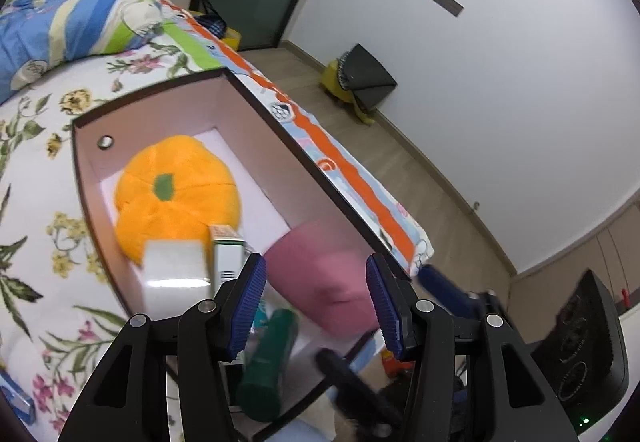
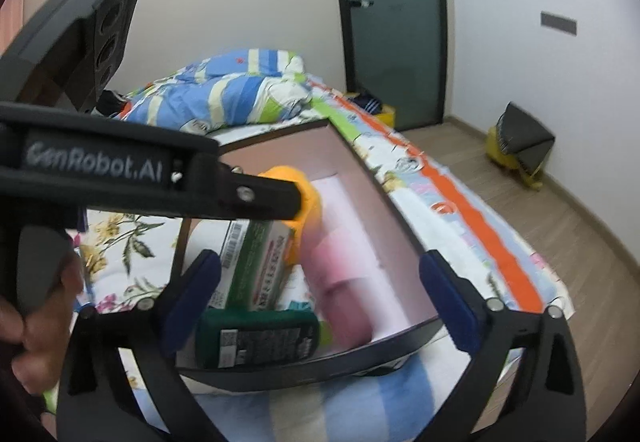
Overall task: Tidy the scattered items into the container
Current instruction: 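Carry the pink wallet with the left gripper into the dark box and release, then withdraw the left gripper and reach toward the blue medicine box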
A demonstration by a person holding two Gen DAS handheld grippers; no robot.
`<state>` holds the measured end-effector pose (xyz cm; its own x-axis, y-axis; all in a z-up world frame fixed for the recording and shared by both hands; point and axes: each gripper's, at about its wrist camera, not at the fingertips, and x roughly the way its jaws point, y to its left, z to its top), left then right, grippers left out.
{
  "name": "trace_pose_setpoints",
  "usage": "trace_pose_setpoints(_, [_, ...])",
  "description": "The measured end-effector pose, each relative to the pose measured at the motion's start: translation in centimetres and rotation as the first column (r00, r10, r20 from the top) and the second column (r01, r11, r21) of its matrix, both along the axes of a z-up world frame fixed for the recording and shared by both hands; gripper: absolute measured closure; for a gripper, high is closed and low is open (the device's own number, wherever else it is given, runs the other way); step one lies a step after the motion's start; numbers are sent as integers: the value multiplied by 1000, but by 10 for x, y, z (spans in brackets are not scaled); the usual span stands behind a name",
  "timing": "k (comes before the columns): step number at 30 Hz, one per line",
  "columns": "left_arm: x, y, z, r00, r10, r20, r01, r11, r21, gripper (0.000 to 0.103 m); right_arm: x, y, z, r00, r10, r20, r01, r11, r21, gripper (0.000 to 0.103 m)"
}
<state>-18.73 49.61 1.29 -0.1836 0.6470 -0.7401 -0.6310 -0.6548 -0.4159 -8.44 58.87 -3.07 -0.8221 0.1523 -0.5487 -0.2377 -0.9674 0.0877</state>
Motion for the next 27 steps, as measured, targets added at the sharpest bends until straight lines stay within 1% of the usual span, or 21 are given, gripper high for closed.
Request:
trace_pose_setpoints(1, [-2,-3,2,1000,13,-3,-13,1000,1,38,2,0,1,1000,-2,-7,2,1000,2,0])
trace_pose_setpoints(2, [-4,-6,3,1000,26,-8,-26,1000,6,31,3,1,3,1000,-1,-11,1,1000,-5,0])
trace_pose_setpoints(4, [-4,-13,7,999,48,-25,-47,999,19,25,5,1,7,1000,-1,-13,1,1000,-19,0])
trace_pose_setpoints(5, [-4,-15,9,998,52,-36,-51,999,17,24,5,1,9,1000,-3,-14,3,1000,-21,0])
trace_pose_setpoints(9, [-2,-21,14,997,49,-53,-49,999,2,23,7,2,10,1000,5,-24,-6,999,-35,0])
trace_pose_setpoints(12, [-1,-32,19,996,64,-63,-64,998,9,23,13,-7,14,999,10,-33,-11,999,-34,0])
trace_pose_setpoints(13, [0,-36,21,995,72,-66,-71,997,11,23,19,-18,18,999,9,-35,-10,999,-33,0])
trace_pose_setpoints(17, [0,-60,28,992,102,-73,-101,995,21,23,29,-29,24,999,7,-48,-10,998,-68,0])
trace_pose_setpoints(19, [-1,-75,33,991,113,-73,-111,993,33,23,32,-34,26,998,6,-62,-11,996,-87,0])
trace_pose_setpoints(21, [0,-95,41,988,134,-79,-130,990,56,23,36,-43,31,996,29,-86,-38,994,-100,0])
trace_pose_setpoints(27, [7,-156,63,972,212,-97,-203,974,96,23,42,-89,55,990,105,-98,-111,992,-61,0])
